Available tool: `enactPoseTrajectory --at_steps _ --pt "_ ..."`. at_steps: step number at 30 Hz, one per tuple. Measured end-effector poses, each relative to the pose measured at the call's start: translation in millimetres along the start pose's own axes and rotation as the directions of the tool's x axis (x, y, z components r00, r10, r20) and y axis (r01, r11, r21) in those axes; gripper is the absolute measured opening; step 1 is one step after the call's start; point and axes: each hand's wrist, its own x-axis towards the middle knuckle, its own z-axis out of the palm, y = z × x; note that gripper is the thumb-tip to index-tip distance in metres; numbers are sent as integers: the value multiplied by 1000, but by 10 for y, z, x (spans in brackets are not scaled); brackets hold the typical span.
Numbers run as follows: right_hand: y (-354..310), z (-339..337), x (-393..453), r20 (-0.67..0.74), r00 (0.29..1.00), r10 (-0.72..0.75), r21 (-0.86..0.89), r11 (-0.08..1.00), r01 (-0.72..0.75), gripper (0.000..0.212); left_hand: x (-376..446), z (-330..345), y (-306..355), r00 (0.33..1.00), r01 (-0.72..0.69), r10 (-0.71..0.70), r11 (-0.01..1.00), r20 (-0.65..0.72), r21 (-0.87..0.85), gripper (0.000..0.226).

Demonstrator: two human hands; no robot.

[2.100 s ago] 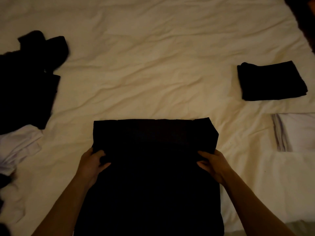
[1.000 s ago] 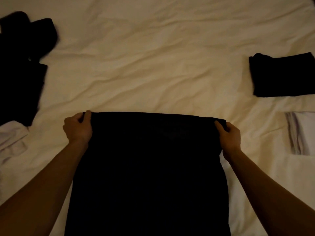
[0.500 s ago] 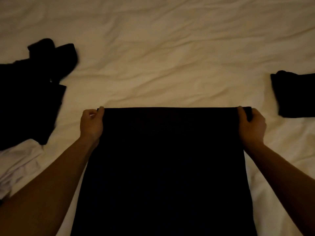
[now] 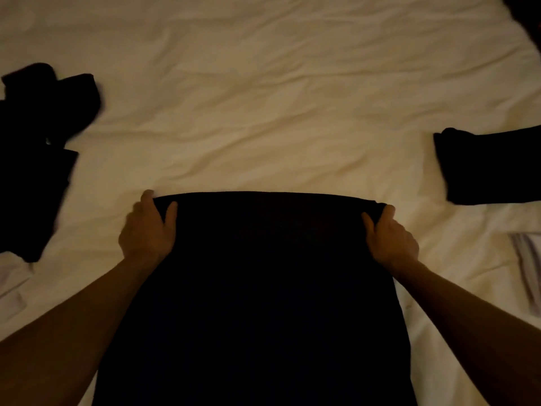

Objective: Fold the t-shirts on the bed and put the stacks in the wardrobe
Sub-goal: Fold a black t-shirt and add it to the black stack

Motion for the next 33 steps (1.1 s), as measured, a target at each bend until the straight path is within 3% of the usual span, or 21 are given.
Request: enactPoseTrajectory --at_steps 2,4,7,9,12,15,17,20,22,24,26,27,29,31,33 --pt "-88 -8 -15 -255 967 -15 -77 997 -4 52 -126 15 88 977 -91 104 993 -188 76 62" --pt "-311 10 -139 -441 881 -171 -110 985 135 55 -330 43 327 910 -297 301 953 -284 59 62" --pt "-788 240 -423 -430 757 -492 -198 870 452 51 -647 265 838 735 -651 657 753 -166 100 54" --pt "-1033 482 -552 -347 732 -587 -232 810 539 51 -782 485 1077 696 -710 718 691 -15 134 53" --pt "-1154 727 -577 -204 757 -621 -288 777 560 59 -765 656 1067 779 -626 618 754 107 199 57" --pt "-959 730 -428 -202 794 -573 -323 805 498 58 -629 614 797 812 -580 569 763 128 286 61" --pt "-683 646 -314 -192 846 -497 -317 848 426 64 -492 501 554 874 -483 475 820 104 308 66" --pt "-142 486 -180 -157 880 -448 -333 863 380 66 -304 302 115 961 -275 271 932 48 236 67" --pt "131 359 -151 -161 913 -374 -306 899 314 65 -206 153 -165 975 -221 217 970 49 98 65" --pt "210 205 -168 -161 962 -221 -116 972 204 62 -112 30 -403 973 -225 228 971 37 -85 65" --pt "185 76 -106 -100 995 -27 264 963 53 64 18 -97 -404 990 -127 141 948 26 -293 64" --pt "169 3 -55 -36 997 66 445 894 -43 65 63 -144 -328 998 -16 41 919 54 -393 62" --pt "109 -146 27 124 979 162 710 675 -202 50 145 -184 -151 965 227 -107 799 239 -557 54" --pt "74 -196 31 264 959 101 764 585 -271 31 206 -191 -72 929 311 -98 730 357 -609 46" --pt "83 -168 1 265 963 42 740 632 -231 29 195 -187 -74 926 324 -94 695 366 -641 36"
